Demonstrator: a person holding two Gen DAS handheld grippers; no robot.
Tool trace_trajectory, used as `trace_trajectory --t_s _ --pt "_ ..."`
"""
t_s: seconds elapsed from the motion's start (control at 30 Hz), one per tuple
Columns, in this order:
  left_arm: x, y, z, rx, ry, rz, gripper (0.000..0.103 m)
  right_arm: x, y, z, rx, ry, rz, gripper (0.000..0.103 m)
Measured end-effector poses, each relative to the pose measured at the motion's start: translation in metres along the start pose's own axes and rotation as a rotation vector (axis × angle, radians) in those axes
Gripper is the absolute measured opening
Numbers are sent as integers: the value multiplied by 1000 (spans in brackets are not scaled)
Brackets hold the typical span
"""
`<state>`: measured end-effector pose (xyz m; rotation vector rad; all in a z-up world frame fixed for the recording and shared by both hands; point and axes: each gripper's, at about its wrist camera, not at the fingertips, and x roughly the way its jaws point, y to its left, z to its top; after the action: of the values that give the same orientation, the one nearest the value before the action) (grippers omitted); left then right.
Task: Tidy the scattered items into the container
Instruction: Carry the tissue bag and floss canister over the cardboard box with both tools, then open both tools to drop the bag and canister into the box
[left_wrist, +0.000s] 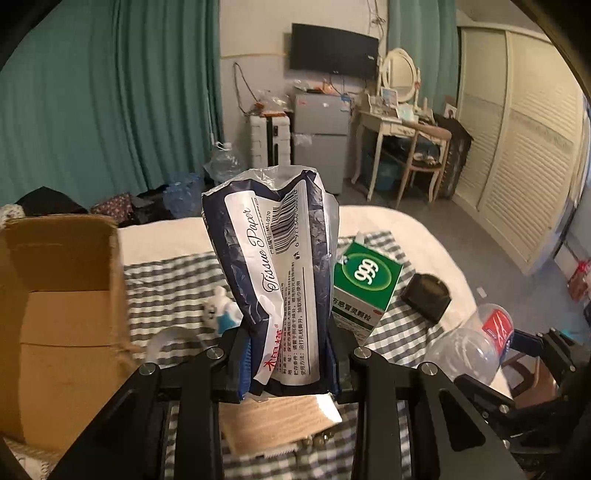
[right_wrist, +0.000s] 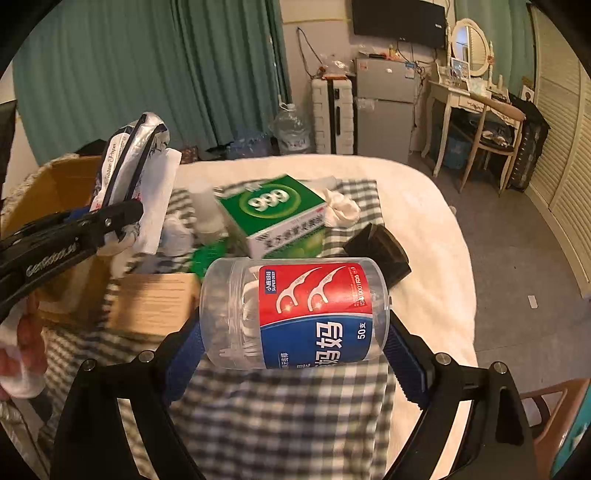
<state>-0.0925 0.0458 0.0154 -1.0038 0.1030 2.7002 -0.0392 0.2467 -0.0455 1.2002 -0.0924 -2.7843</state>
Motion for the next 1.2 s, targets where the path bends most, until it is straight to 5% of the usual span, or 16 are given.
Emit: trace_trajectory --t_s 0.37,0.9,0.93,1.13,1.2 --pt "-94 73 5 -120 -134 72 32 -66 78 31 -91 -108 44 88" --pt "-107 225 -29 -348 -173 249 34 -24 229 100 -91 -101 333 88" --pt "-104 229 -31 -355 -170 250 36 -16 236 101 -86 -89 353 88" --pt "-98 241 -38 -400 -188 268 87 18 250 95 -17 -40 416 89" --pt "-98 241 -39 -401 -199 246 93 18 243 95 24 -51 404 94"
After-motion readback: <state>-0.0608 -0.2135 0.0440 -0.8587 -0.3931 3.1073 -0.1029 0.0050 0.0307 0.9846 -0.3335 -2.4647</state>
